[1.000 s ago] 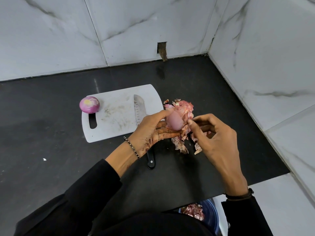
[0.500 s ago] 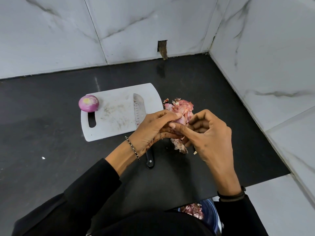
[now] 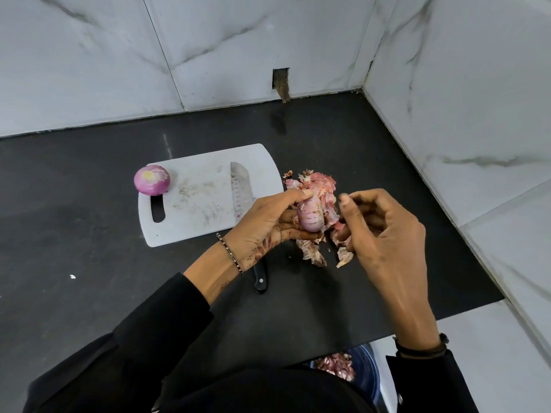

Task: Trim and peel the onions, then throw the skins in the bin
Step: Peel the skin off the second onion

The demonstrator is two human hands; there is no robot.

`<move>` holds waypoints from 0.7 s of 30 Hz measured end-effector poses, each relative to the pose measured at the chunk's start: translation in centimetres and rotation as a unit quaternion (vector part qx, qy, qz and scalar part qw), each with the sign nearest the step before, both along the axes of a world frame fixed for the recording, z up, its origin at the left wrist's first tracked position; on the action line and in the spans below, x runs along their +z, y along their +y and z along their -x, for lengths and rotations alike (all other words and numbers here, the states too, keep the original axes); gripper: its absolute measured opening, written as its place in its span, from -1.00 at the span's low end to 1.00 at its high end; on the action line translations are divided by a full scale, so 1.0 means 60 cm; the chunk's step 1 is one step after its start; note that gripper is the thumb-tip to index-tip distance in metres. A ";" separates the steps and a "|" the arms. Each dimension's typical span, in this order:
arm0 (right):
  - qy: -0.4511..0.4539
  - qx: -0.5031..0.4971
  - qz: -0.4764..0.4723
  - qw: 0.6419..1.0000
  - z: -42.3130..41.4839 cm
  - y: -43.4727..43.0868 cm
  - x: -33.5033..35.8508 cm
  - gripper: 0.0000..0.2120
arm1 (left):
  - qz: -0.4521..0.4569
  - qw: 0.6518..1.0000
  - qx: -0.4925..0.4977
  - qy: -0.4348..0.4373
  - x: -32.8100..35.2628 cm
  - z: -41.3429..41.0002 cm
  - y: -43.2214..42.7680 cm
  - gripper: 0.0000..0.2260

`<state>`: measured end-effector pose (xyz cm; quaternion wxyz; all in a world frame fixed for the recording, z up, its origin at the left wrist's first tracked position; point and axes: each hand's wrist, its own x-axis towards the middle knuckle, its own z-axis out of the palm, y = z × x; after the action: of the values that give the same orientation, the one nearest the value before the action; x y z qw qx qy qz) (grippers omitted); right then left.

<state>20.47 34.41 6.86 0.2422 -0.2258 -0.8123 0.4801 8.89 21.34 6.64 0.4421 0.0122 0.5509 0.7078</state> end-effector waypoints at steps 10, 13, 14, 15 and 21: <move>0.012 0.082 -0.105 0.991 0.000 -0.015 0.003 -0.59 | -0.009 1.000 -0.008 0.023 0.001 -0.002 -0.010 -0.77; 0.014 0.092 -0.125 0.988 0.006 -0.021 -0.003 -0.58 | -0.009 0.999 -0.013 0.030 0.003 -0.005 -0.009 -0.80; 0.014 0.089 -0.127 0.988 0.008 -0.022 -0.004 -0.60 | -0.008 0.999 -0.010 0.029 0.004 -0.006 -0.008 -0.81; 0.013 0.083 -0.125 0.989 0.009 -0.025 -0.004 -0.63 | -0.007 1.000 -0.007 0.028 0.004 -0.007 -0.008 -0.82; -0.003 0.072 -0.132 0.989 0.004 -0.039 -0.014 -0.76 | 0.013 0.998 -0.017 0.054 0.000 -0.003 -0.017 -0.76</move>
<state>20.20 32.08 6.05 0.2327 -0.1342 -0.8835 0.3837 9.04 20.32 6.66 0.4235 0.0538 0.5831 0.6912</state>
